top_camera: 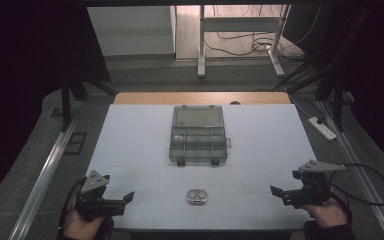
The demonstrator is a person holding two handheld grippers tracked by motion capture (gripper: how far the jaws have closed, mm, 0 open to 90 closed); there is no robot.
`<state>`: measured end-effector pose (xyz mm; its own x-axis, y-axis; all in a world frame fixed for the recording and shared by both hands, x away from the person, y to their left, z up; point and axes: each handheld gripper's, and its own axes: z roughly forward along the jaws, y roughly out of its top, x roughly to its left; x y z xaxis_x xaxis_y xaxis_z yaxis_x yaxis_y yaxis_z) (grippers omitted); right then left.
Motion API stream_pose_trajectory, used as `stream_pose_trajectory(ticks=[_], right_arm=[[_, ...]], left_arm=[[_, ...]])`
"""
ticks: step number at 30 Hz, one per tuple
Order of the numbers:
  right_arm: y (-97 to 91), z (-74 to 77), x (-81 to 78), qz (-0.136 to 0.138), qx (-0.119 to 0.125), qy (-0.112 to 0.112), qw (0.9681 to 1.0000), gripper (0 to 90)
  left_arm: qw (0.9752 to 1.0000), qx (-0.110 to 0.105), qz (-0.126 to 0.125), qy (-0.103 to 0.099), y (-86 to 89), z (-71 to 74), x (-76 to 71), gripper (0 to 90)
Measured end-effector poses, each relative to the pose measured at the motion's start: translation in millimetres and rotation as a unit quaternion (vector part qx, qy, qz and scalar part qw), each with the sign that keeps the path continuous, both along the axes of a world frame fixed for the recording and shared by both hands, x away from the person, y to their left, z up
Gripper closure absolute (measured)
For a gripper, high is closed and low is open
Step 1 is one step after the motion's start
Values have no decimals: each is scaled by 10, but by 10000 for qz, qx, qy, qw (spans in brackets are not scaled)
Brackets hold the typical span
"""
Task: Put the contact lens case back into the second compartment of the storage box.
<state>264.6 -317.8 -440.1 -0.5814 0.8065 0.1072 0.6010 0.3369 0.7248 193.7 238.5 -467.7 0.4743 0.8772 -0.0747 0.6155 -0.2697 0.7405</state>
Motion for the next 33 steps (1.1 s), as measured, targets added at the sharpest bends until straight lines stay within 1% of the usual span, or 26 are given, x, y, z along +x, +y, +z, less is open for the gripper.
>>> stream_pose_trajectory(ticks=[4, 6, 8, 10, 12, 13, 14, 15, 19, 24, 27, 33], right_arm=[[14, 0, 11, 75, 33, -57, 10000, 0], [38, -2, 29, 272, 67, -66, 9996, 0], [55, -1, 40, 327, 67, -38, 9994, 0], [76, -5, 59, 390, 49, -6, 9992, 0], [95, -6, 86, 422, 146, 168, 9989, 0], [110, -6, 99, 450, 176, 195, 9986, 0], [135, -7, 107, 520, 154, 126, 9985, 0], [154, -8, 112, 580, 118, 104, 9982, 0], [239, -24, 139, 728, 14, 99, 9973, 0], [335, -34, 170, 818, 6, 142, 9965, 0], [377, -42, 179, 844, 29, 177, 9963, 0], [446, -64, 194, 905, -5, 232, 9956, 0]], left_arm=[[10000, 3, 8, -5, 1, 0, -2, 19], [10000, 0, 20, -9, 2, 0, -1, 20], [10000, 1, 24, -8, 2, -1, -1, 21], [10000, 13, 29, -6, 0, 0, -1, 21], [10000, 18, 35, -8, -1, 0, -2, 22], [10000, 17, 39, -8, 1, 0, -2, 22], [10000, 13, 46, -7, 2, 0, -1, 22], [10000, 10, 52, -5, 3, 0, -1, 22], [10000, -6, 68, -9, 6, 0, -3, 22], [10000, -18, 73, -8, 7, -1, -4, 22], [10000, -16, 79, -8, 7, -1, -4, 23], [10000, -18, 84, -6, 9, -1, -3, 24]])
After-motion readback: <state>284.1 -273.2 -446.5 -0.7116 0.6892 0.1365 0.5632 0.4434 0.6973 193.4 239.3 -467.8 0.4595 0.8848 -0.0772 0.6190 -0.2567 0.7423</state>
